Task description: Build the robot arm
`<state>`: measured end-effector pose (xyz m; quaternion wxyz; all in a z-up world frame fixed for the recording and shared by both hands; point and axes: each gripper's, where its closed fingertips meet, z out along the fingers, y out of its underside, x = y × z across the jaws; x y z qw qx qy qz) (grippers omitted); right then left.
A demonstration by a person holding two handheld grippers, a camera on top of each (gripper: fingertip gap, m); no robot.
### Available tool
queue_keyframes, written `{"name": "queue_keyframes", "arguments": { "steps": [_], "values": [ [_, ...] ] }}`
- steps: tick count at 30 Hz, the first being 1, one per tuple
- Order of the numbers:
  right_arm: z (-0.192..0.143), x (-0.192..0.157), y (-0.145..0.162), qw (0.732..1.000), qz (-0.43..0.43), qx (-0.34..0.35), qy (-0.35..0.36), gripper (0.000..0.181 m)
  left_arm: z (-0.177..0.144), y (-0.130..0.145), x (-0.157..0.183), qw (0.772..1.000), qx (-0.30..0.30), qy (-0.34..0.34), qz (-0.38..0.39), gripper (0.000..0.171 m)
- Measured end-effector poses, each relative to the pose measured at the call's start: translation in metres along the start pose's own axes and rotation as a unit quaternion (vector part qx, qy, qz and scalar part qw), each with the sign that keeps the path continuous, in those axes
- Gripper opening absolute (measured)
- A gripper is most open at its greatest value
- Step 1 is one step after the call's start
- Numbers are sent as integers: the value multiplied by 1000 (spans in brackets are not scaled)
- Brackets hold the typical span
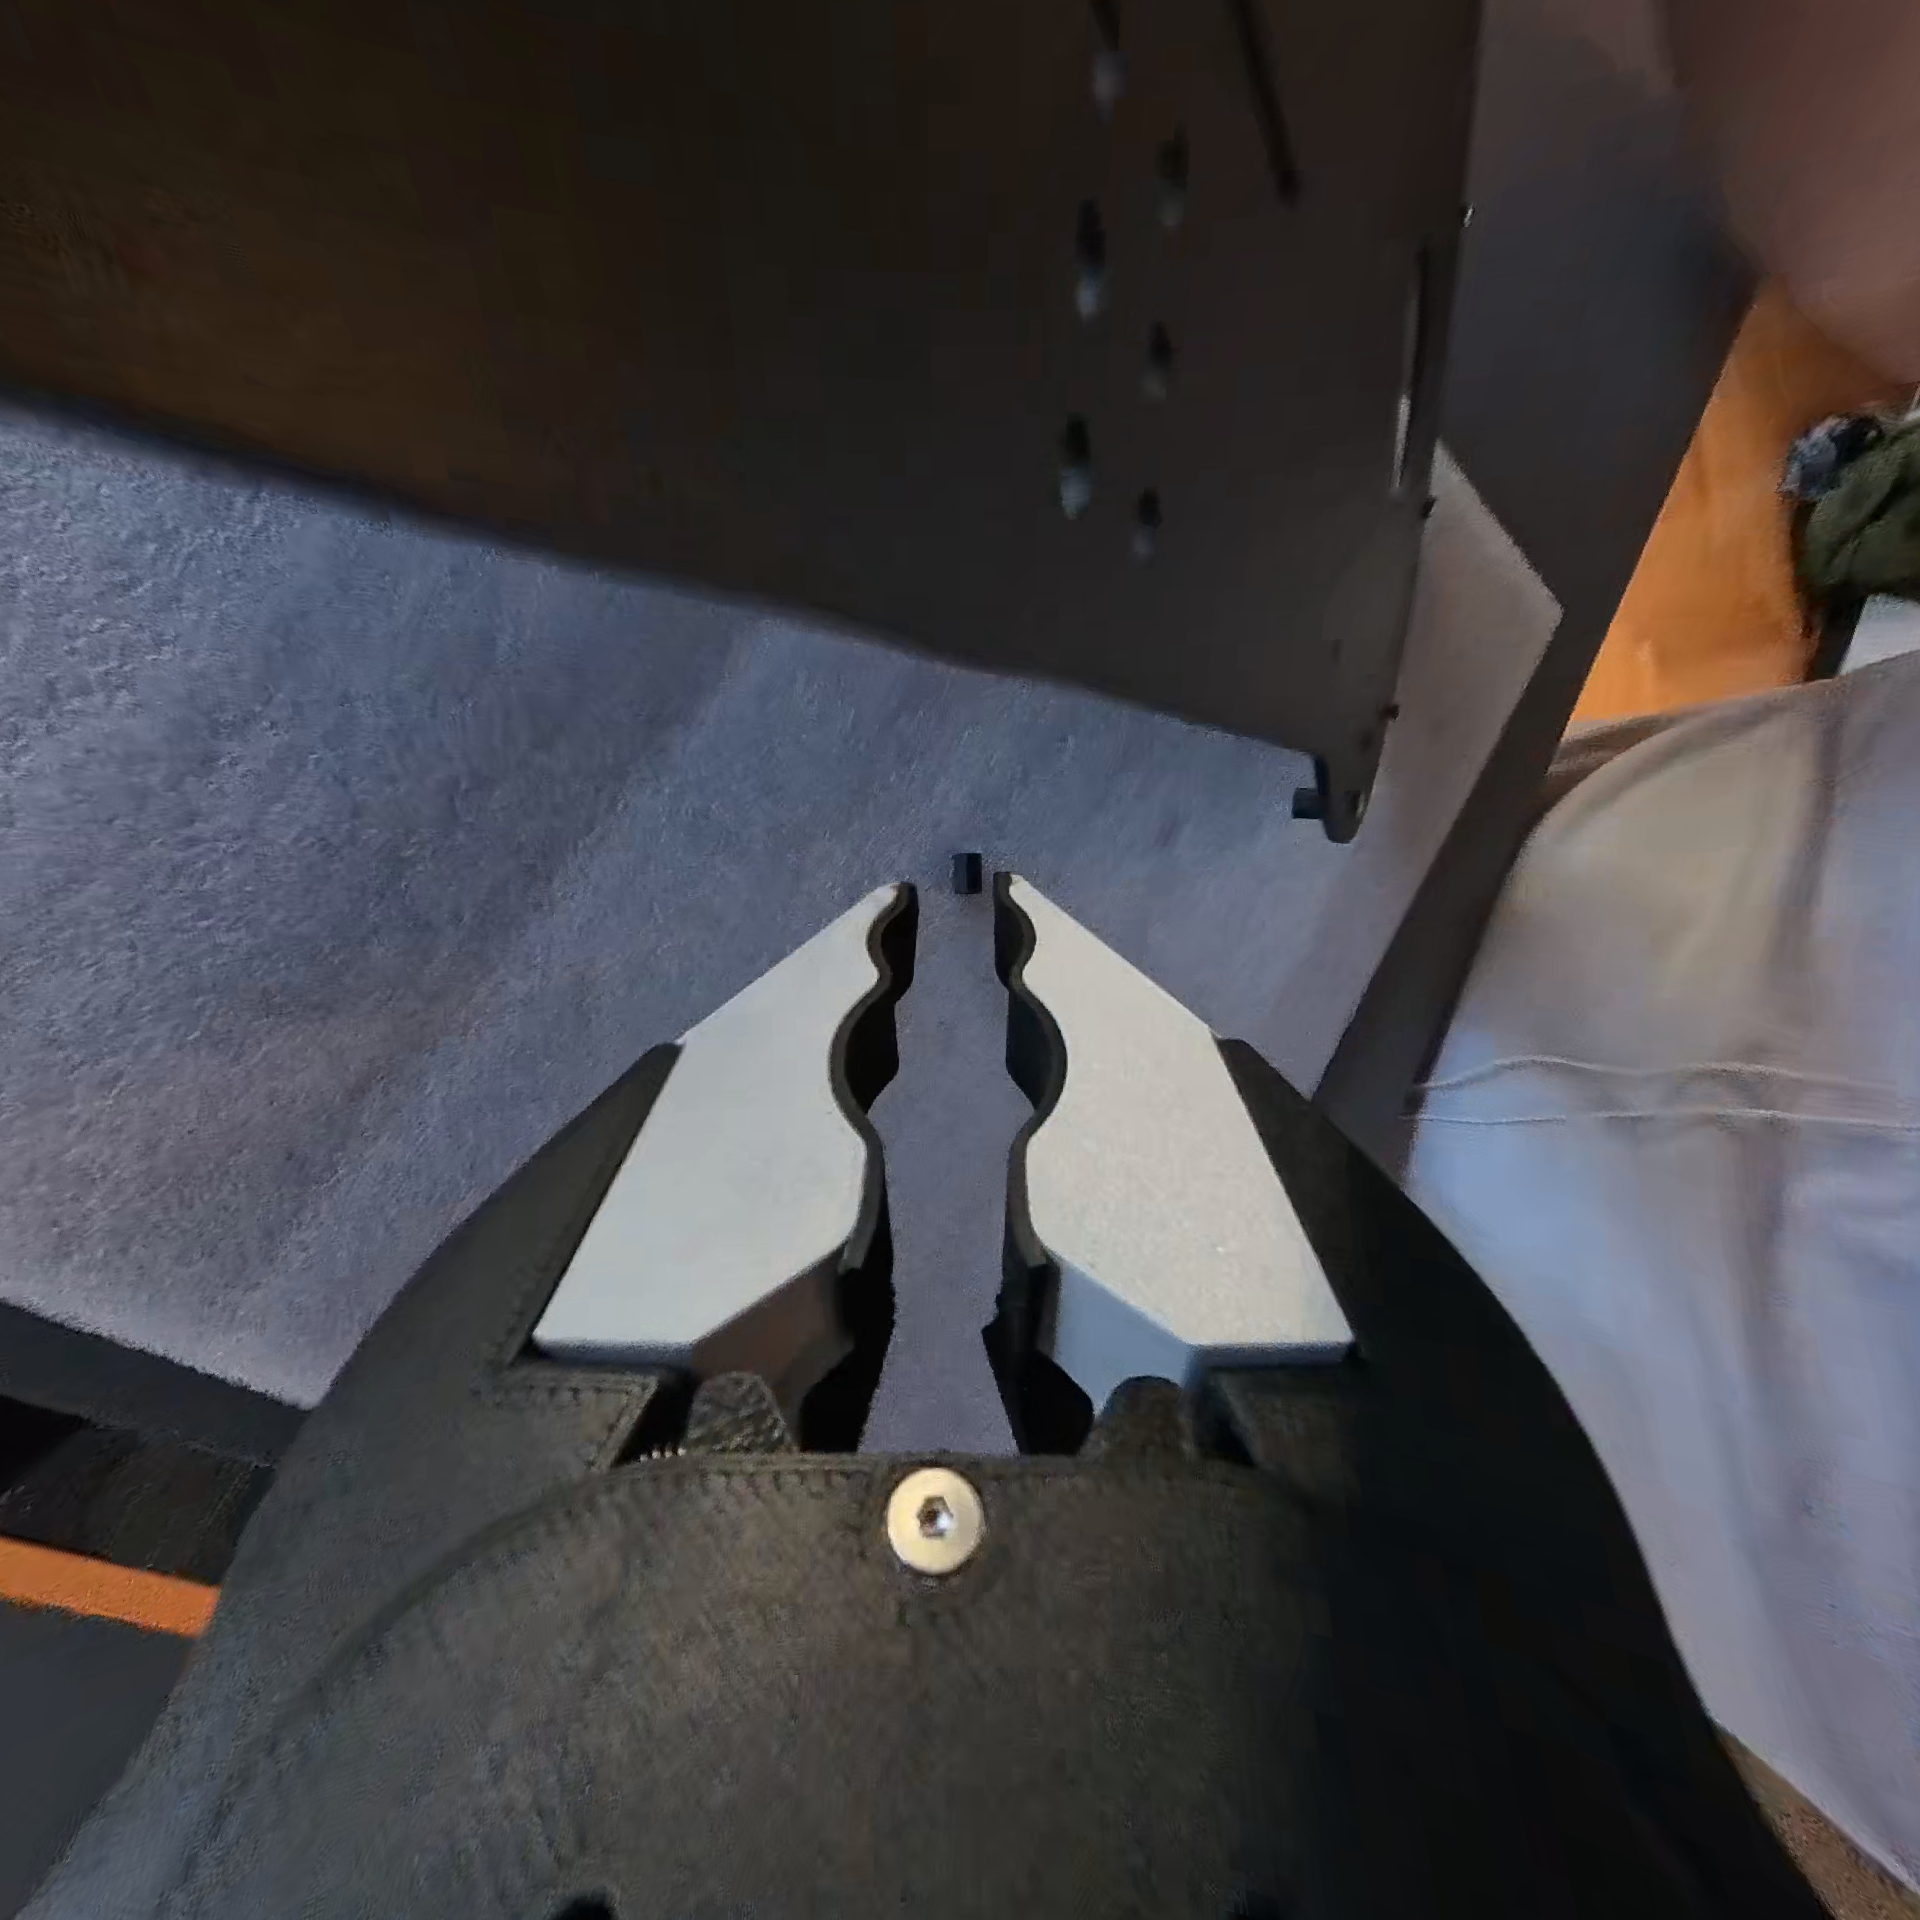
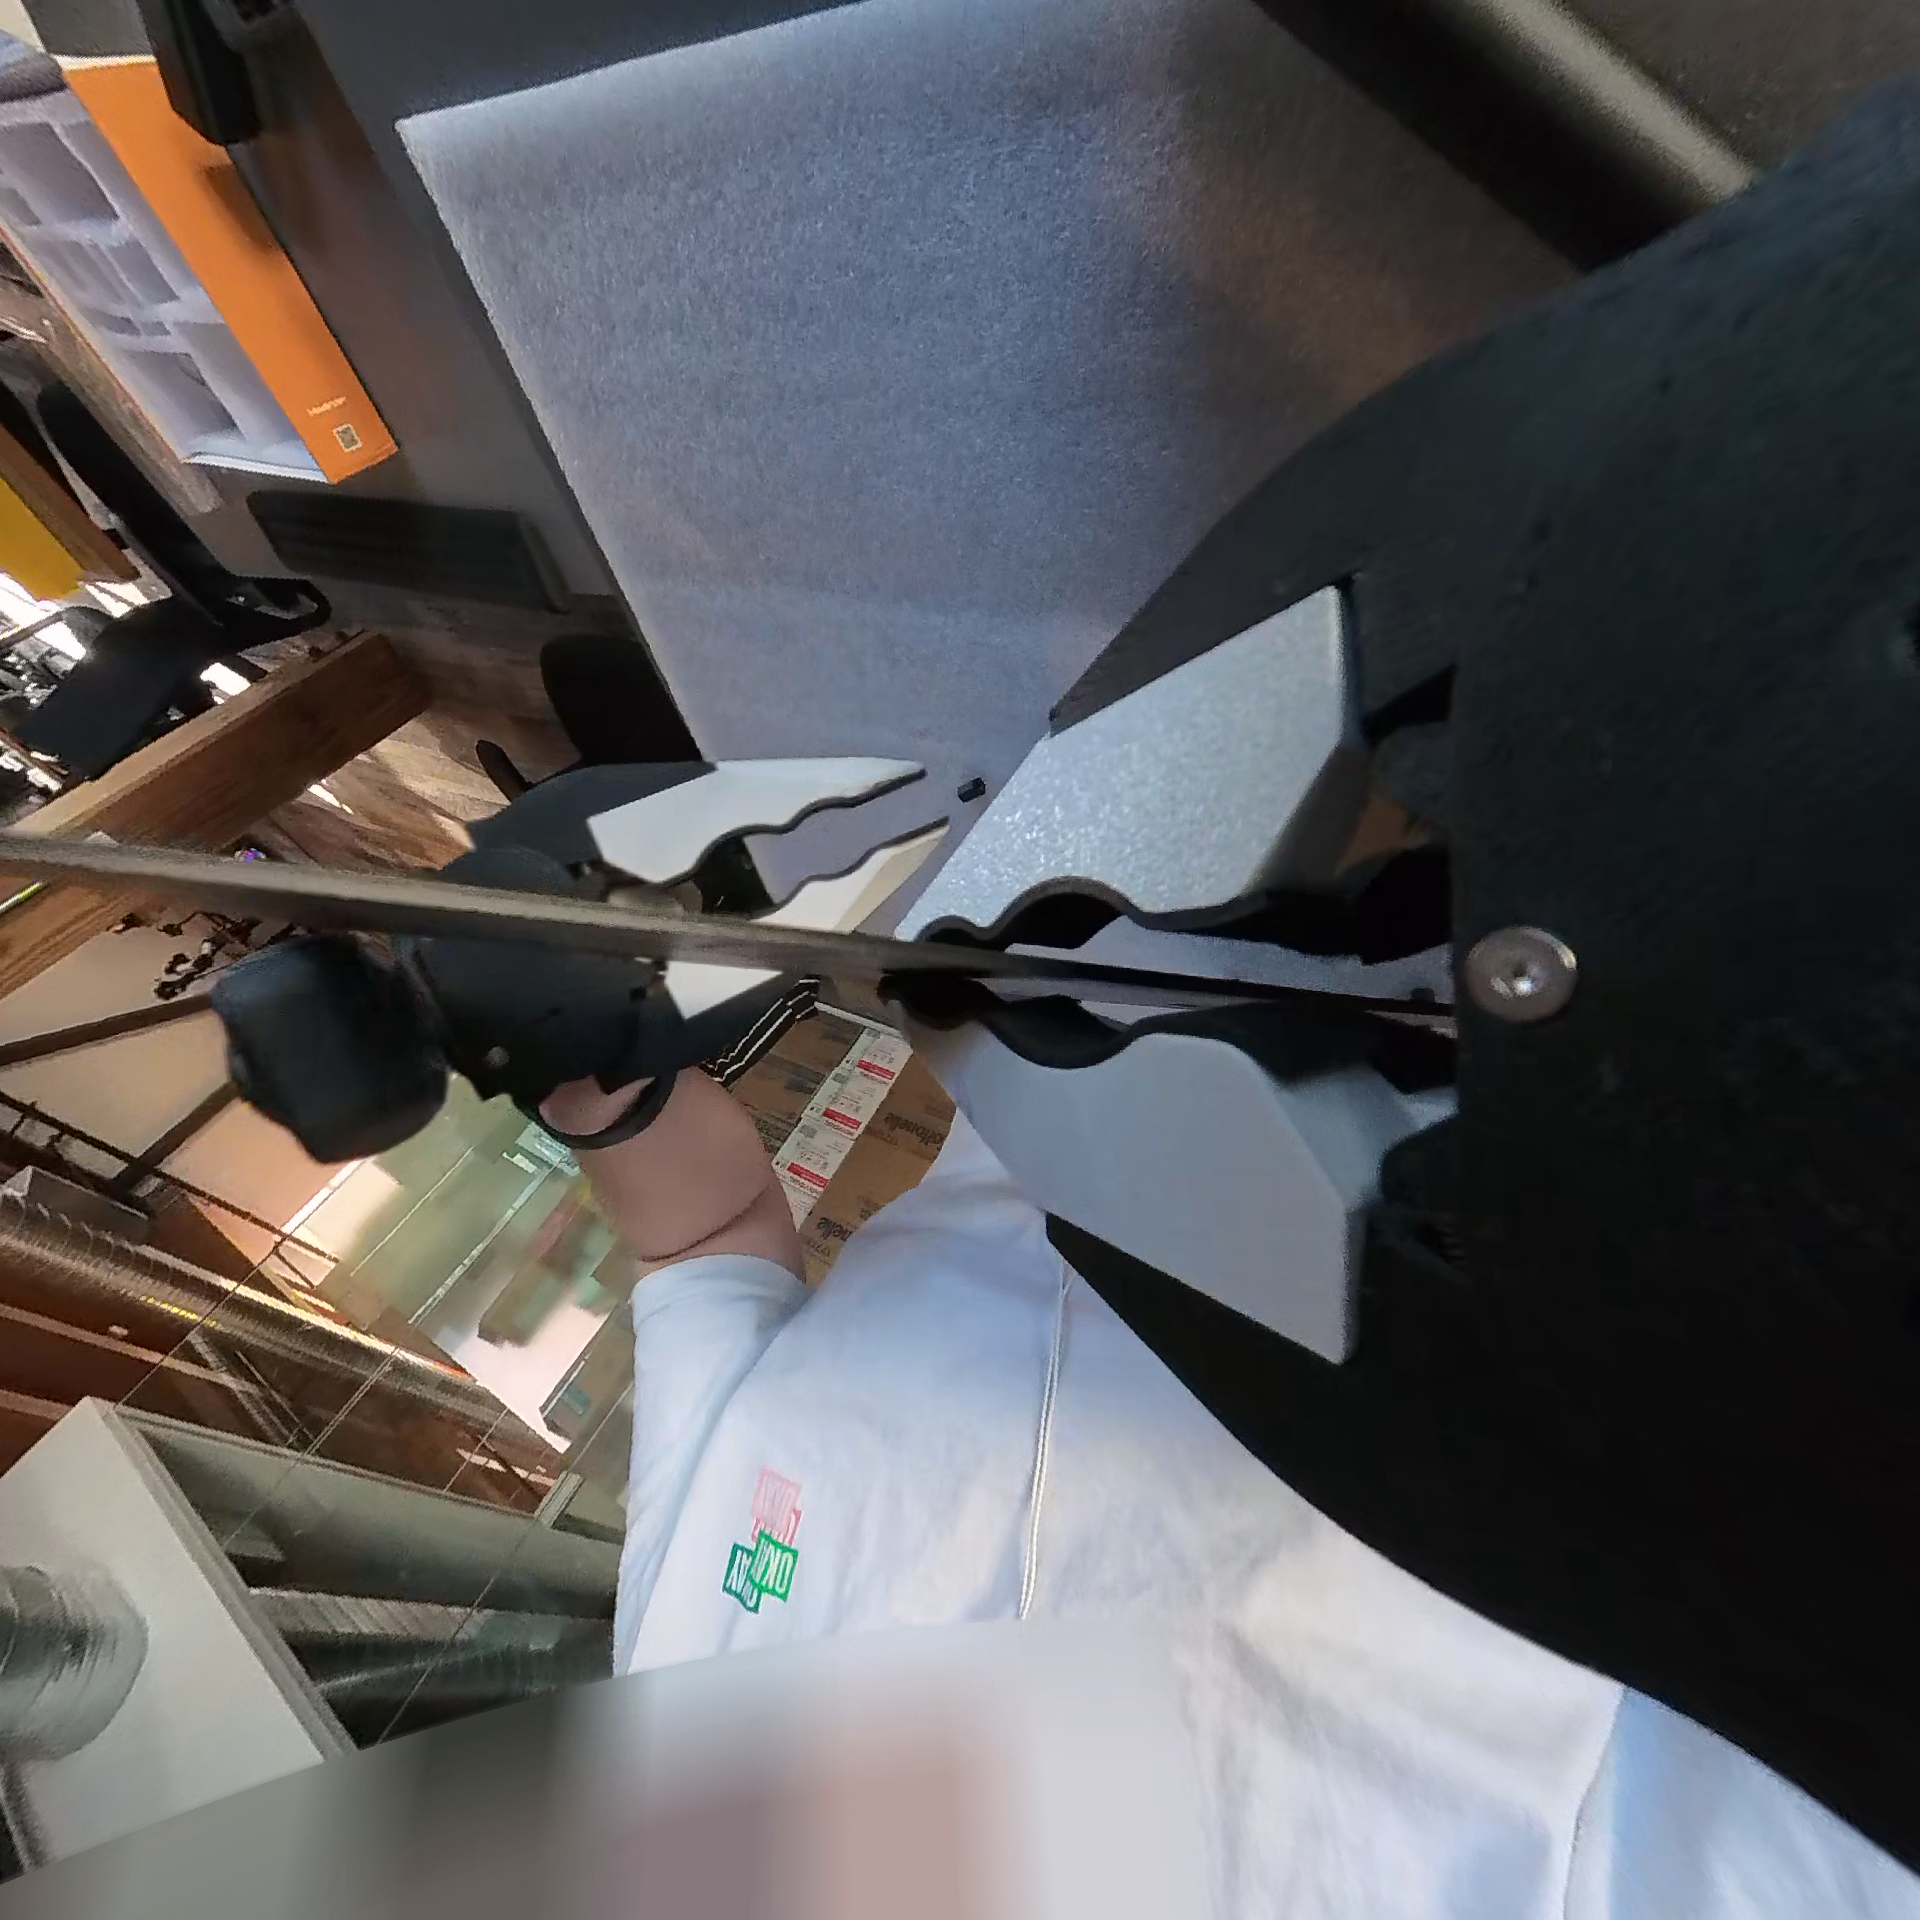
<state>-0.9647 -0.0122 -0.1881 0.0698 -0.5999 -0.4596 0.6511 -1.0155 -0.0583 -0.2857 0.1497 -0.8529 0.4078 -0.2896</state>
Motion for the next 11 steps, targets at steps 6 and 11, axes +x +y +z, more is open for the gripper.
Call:
{"name": "queue_keyframes", "arguments": {
  "steps": [6,11],
  "values": [
    [-7,0,0,1000,-13,15,-1,0,10,-4,3,1000,-2,-2,0,15],
    [-12,-4,0,1000,-24,15,2,0,10,-7,0,1000,15,-16,8,16]
  ]
}}
